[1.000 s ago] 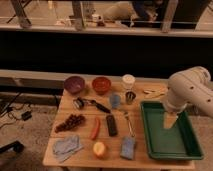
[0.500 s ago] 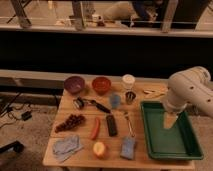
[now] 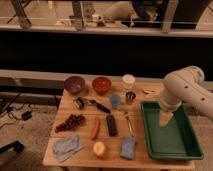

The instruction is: Stack cups on top of each other

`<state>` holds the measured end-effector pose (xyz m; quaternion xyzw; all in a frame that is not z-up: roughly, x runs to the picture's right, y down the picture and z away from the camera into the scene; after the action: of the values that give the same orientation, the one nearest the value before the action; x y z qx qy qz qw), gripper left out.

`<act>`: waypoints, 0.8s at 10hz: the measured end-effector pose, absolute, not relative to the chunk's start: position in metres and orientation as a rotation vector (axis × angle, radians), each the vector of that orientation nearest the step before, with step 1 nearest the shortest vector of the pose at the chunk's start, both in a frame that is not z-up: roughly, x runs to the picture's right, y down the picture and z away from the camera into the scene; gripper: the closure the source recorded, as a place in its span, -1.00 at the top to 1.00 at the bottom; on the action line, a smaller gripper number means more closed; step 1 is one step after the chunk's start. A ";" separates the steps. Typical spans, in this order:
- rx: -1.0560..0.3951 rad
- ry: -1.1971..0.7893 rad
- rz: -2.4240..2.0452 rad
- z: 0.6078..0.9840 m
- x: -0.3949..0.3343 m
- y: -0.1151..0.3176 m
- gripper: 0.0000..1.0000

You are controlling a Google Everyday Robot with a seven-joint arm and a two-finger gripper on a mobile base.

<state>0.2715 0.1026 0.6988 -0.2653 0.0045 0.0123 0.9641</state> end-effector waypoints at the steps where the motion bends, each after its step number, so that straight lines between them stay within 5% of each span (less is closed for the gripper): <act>1: -0.529 0.002 0.026 0.702 0.269 0.100 0.60; 8: -0.502 -0.082 0.051 0.751 0.226 0.075 0.60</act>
<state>0.2256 0.0753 0.7514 -0.2484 -0.0405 0.0252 0.9675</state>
